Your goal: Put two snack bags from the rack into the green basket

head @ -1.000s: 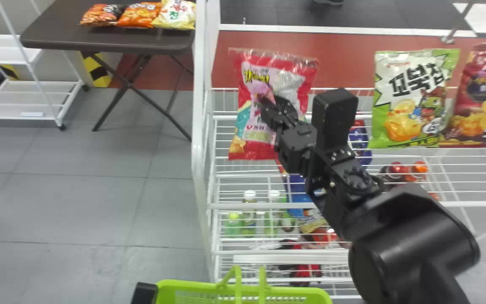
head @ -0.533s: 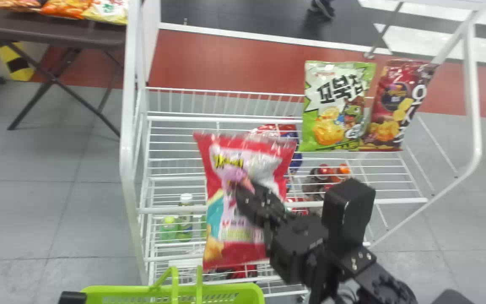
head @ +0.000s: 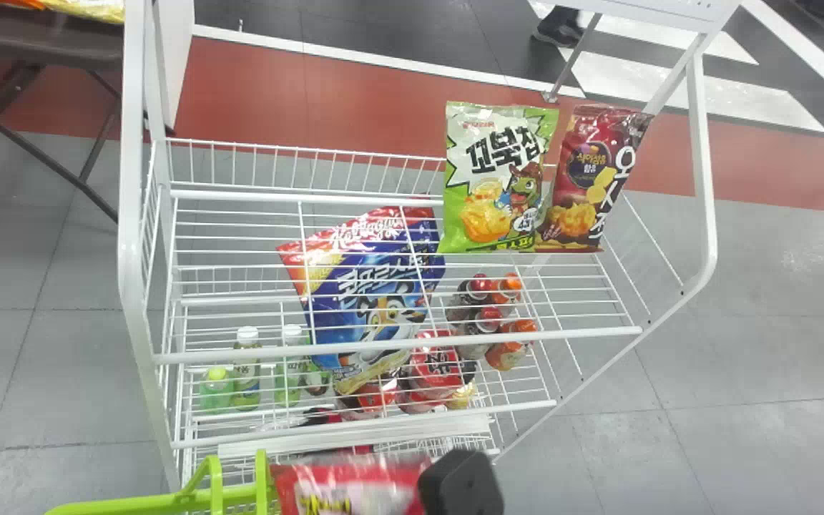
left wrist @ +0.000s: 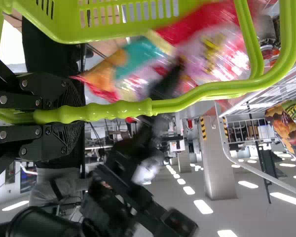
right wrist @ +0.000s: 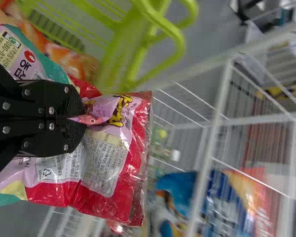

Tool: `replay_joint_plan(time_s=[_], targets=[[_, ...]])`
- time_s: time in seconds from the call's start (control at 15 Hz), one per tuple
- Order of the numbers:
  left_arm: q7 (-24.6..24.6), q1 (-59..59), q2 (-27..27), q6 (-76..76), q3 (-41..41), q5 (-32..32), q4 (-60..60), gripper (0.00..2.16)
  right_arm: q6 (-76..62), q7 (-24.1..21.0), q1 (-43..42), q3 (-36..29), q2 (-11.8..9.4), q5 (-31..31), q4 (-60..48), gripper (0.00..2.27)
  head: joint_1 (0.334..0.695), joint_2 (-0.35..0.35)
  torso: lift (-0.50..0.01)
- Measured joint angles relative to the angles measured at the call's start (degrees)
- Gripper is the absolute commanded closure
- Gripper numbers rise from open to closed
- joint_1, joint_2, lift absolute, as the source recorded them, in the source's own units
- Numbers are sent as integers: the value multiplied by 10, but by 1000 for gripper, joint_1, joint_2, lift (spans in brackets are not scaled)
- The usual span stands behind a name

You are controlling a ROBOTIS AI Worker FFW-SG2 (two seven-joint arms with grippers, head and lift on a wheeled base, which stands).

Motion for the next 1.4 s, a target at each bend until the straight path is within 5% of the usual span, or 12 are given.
replay_joint_plan(time_s=[0.33,0.47,0.53,0.6,0.67,1.2,1.4], targets=[[1,3,-5,0,-10,-3,-8,1517,-50,9,-33,86,14,-4,98,2128,695,-350,-7],[0,7,-5,0,-10,-4,-14,1517,-110,10,-49,100,23,0,137,2044,695,-238,-7],[0,10,-5,0,-10,-5,-17,1517,-124,11,-58,103,28,0,153,1453,695,-218,-7],[0,13,-5,0,-10,-5,-19,1517,-120,13,-68,103,35,-2,167,461,695,-211,-7],[0,15,-4,0,-10,-6,-21,1517,-105,18,-74,103,39,-5,174,-2,695,-215,-7],[0,20,-4,0,-13,-10,-29,1517,-70,56,-32,45,36,0,100,39,695,-333,-7],[0,27,-3,0,-12,-12,-37,1517,-175,52,-9,19,38,26,80,36,695,-325,-7]])
